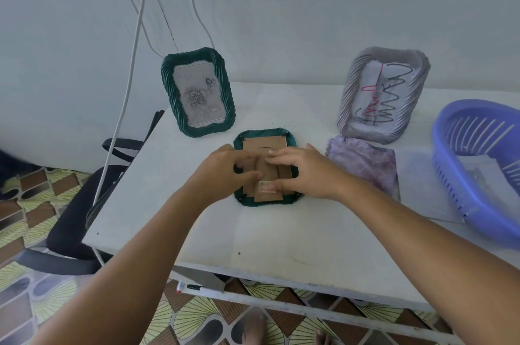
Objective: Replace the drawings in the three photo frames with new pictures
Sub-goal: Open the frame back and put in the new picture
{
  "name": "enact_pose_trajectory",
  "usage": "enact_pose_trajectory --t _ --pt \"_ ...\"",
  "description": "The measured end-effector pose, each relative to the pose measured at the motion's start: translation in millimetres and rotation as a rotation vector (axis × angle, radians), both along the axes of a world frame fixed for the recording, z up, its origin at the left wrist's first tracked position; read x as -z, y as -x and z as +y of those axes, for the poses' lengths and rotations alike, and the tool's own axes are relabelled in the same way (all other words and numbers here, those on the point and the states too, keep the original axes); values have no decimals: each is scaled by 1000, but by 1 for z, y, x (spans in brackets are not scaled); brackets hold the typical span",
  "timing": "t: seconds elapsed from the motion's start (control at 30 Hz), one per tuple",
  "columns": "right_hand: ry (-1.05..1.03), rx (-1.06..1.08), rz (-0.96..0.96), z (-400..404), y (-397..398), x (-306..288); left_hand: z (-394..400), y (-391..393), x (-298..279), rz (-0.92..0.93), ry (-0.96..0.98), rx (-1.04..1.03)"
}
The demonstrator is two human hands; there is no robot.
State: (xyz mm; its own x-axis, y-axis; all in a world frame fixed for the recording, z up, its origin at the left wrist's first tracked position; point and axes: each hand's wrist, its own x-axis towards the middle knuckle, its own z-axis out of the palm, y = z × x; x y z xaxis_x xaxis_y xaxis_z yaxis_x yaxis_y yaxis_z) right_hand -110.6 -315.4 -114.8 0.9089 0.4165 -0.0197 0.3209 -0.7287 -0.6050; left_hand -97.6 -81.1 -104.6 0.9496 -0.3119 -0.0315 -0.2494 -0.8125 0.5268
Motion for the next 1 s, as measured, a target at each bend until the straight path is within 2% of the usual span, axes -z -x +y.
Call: enact_pose_trajectory --t 0.17,0.3,0.7,0.8,1.0 --pt "22 13 -43 -14 2 -6 0 -8 8 48 -4 -2" --pt "13 -21 23 -29 4 -13 0 -13 9 72 -13 -6" --pt "65 -12 -2 -27 11 -11 -2 -16 7 99 -8 -12" --pt "41 1 -50 -24 12 -2 -3 -16 6 105 -8 -14" --pt "-42 -9 23 -28 7 6 -5 -14 3 107 -5 -19"
